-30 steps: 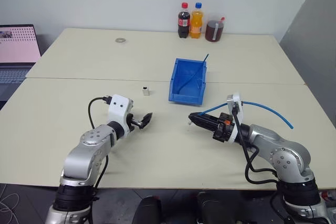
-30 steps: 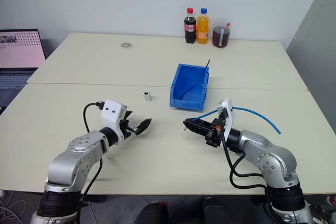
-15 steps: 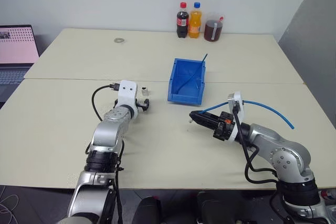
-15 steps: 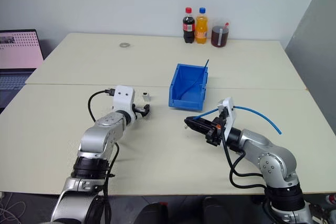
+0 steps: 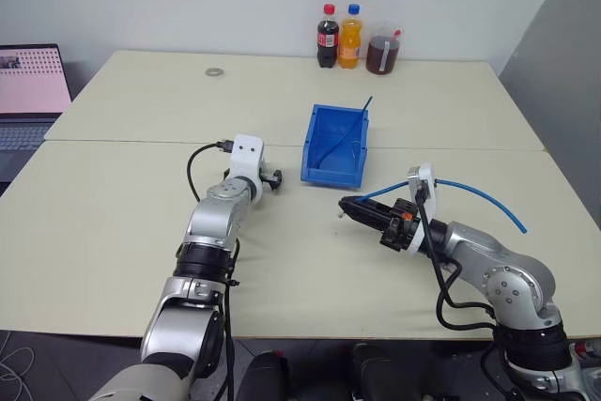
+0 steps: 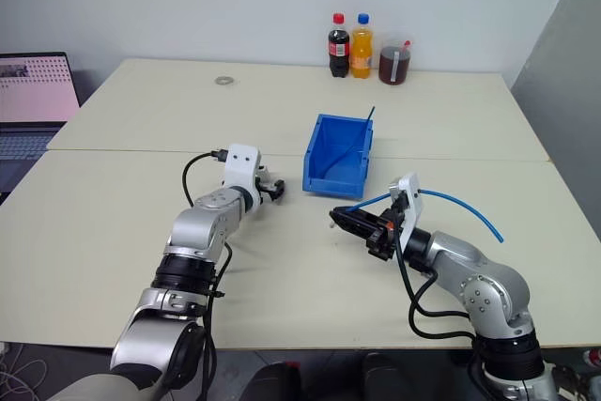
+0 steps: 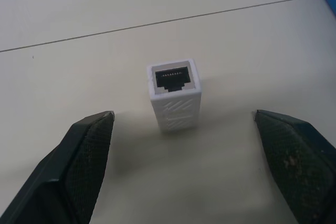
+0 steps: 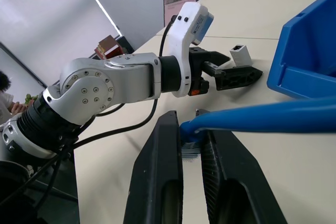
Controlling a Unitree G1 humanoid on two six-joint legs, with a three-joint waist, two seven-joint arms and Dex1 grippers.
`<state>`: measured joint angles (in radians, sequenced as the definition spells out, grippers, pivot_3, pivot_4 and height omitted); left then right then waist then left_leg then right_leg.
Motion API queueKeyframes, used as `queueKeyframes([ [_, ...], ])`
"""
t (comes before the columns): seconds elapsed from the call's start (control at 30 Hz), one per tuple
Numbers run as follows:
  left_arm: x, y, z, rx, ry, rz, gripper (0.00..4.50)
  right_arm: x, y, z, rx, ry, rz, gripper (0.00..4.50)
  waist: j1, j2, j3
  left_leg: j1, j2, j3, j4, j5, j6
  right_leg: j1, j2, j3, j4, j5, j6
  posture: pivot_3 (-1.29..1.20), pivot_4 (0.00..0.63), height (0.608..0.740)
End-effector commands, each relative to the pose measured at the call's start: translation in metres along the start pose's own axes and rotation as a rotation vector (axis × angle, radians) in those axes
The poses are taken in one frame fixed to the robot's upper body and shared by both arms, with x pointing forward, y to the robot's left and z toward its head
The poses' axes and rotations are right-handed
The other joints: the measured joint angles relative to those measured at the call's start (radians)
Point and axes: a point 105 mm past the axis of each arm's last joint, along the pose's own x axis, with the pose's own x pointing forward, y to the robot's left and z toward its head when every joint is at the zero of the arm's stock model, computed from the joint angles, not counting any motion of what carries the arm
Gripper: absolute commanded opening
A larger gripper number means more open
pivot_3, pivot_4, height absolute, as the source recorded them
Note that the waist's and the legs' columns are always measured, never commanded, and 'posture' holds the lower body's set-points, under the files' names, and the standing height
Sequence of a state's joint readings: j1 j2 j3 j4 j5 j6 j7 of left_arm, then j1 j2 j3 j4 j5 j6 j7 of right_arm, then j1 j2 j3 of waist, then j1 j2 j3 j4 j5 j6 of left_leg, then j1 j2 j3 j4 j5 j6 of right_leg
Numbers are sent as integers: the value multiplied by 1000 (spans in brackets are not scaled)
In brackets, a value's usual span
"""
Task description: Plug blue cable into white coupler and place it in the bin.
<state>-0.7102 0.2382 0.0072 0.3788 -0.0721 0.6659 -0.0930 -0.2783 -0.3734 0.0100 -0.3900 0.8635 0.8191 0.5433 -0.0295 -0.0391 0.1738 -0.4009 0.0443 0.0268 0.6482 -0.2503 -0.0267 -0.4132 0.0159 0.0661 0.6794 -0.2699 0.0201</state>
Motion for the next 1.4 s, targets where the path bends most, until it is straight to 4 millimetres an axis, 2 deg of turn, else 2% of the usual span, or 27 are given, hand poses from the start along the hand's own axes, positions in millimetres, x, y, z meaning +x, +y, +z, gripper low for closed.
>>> queueKeyframes([
  [0.03, 1, 2, 14, 11, -51, 23, 4500, -2, 7, 10, -45, -37, 15, 180, 0, 0, 0, 0, 0, 0, 0, 0, 0, 0, 0, 0, 0, 0, 0, 0, 150, 740],
  [0.1, 2, 3, 14, 7, -56, 24, 4500, -3, 7, 9, -45, -35, 14, 180, 0, 0, 0, 0, 0, 0, 0, 0, 0, 0, 0, 0, 0, 0, 0, 0, 150, 740],
  [0.13, 3, 3, 14, 6, -57, 24, 4140, -3, 7, 9, -45, -35, 14, 180, -1, 0, 0, 0, 0, 0, 0, 0, 0, 0, 0, 0, 0, 0, 0, 0, 150, 740],
  [0.17, 3, 2, 14, 7, -57, 25, 4073, -3, 7, 9, -45, -35, 13, 180, 0, 0, 0, 0, 0, 0, 0, 0, 0, 0, 0, 0, 0, 0, 0, 0, 150, 740],
  [0.6, 4, 8, 10, -13, -73, 52, 1293, -4, 6, 9, -44, -35, 6, 180, -1, 0, 0, 0, 0, 0, 0, 0, 0, 0, 0, 0, 0, 0, 0, 0, 150, 740],
  [0.7, 4, 9, 10, -10, -82, 56, 823, -5, 6, 9, -45, -34, 5, 180, -1, 0, 0, 0, 0, 0, 0, 0, 0, 0, 0, 0, 0, 0, 0, 0, 150, 740],
  [0.97, -13, 7, 4, 105, -144, -76, 789, -7, 7, 8, -63, -21, -3, 180, -4, 0, 0, 0, 0, 1, 0, 0, 0, 0, 0, 0, 0, 0, 0, 0, 150, 740],
  [1.07, -40, -2, -1, 232, -156, -305, 788, -15, 12, 5, -107, 19, 6, 180, -6, 0, 0, 0, 1, 0, -1, 0, 0, 0, 0, 0, 0, 0, 0, 0, 150, 740],
  [1.23, -89, -24, -17, 505, -75, -719, 788, -25, 23, 0, -146, 62, 32, 180, -2, 0, 0, 1, 1, 1, -2, 0, -1, -1, 0, 1, 1, 0, -1, 0, 150, 740],
  [1.3, -103, -27, -28, 641, -17, -848, 788, -27, 26, -3, -157, 82, 43, 180, 0, 0, 0, 0, 1, 0, -2, 0, -1, -1, 0, 0, 0, 0, 0, 0, 150, 740],
  [1.4, -112, -30, -40, 799, 41, -970, 788, -27, 29, -13, -205, 150, 66, 180, -1, 0, 0, 2, 0, 2, -1, 0, -1, 0, 0, 0, -1, 0, 0, 0, 150, 740],
])
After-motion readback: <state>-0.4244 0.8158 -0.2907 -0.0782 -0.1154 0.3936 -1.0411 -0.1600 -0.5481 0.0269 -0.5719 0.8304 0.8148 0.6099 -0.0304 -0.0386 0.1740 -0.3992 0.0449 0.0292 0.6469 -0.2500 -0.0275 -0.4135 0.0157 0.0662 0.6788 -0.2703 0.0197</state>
